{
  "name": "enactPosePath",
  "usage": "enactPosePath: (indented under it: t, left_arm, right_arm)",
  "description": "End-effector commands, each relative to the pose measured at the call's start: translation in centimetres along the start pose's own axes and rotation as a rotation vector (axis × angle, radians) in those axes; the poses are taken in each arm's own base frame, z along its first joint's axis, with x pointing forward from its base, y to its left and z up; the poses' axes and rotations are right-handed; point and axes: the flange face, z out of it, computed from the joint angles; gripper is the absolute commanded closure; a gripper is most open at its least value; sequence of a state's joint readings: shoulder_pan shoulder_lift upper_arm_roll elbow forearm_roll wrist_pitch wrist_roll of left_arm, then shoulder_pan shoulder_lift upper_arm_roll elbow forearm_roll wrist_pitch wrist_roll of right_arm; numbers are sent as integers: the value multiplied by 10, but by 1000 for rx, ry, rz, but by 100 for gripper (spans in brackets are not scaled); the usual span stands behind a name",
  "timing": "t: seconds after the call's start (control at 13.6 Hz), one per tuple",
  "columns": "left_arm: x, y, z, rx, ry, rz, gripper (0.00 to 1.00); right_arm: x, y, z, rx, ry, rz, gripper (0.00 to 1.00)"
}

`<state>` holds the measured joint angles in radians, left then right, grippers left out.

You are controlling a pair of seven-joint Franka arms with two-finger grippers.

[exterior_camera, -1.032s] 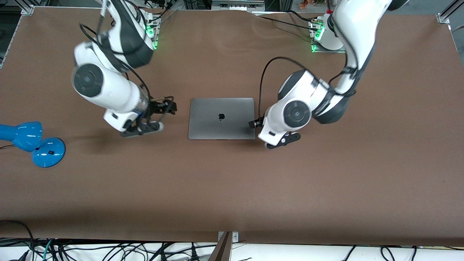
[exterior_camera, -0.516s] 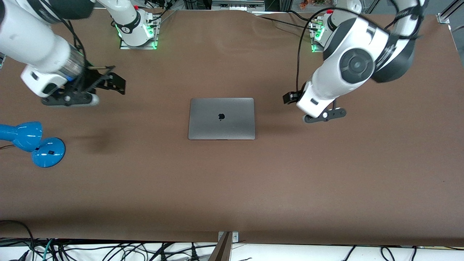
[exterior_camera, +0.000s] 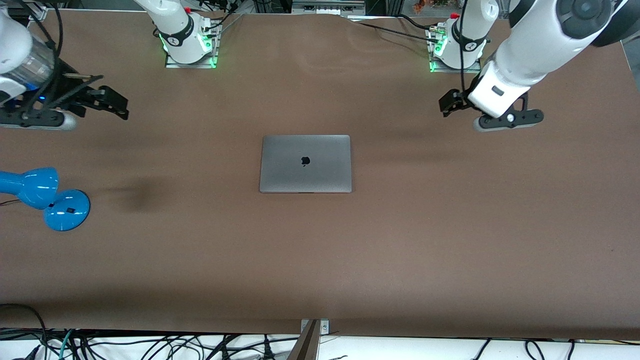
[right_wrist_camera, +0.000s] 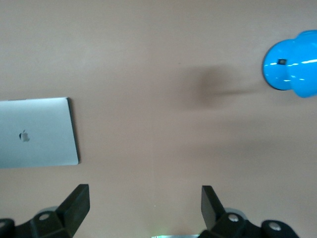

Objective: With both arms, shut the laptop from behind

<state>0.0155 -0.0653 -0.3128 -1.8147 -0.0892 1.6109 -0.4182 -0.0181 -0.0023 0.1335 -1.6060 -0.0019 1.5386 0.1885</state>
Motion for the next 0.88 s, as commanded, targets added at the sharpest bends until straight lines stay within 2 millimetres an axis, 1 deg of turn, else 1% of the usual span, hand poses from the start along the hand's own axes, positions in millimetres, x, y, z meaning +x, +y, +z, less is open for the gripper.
enactPosePath:
  t: [0.0,0.15,0.29,0.37,0.44,0.52,0.66,0.81]
  left_arm:
    - [-19,-24,-8,29,28,57,0]
    - [-26,-39,-13,30,40,78,0]
    - [-29,-65,-25,17,62,124,0]
    - [-32,-74,-33,11,75,155,0]
    - [-37,-80,-41,10,74,178,0]
    - [-39,-84,-42,11,54,193,0]
    - [-45,-77,-54,19,52,203,0]
    - [-43,-75,-52,34,48,203,0]
  right_arm:
    - [-10,21,-11,-25,18,24,0]
    - [-8,28,-11,-47,24,38,0]
    - [-7,31,-12,-40,32,53,0]
    - [-6,39,-12,-38,34,64,0]
    - [-5,40,-11,-40,33,56,0]
    - [-6,41,-10,-42,28,59,0]
    - [-6,41,-11,-42,30,65,0]
    - [-6,41,-13,-41,36,66,0]
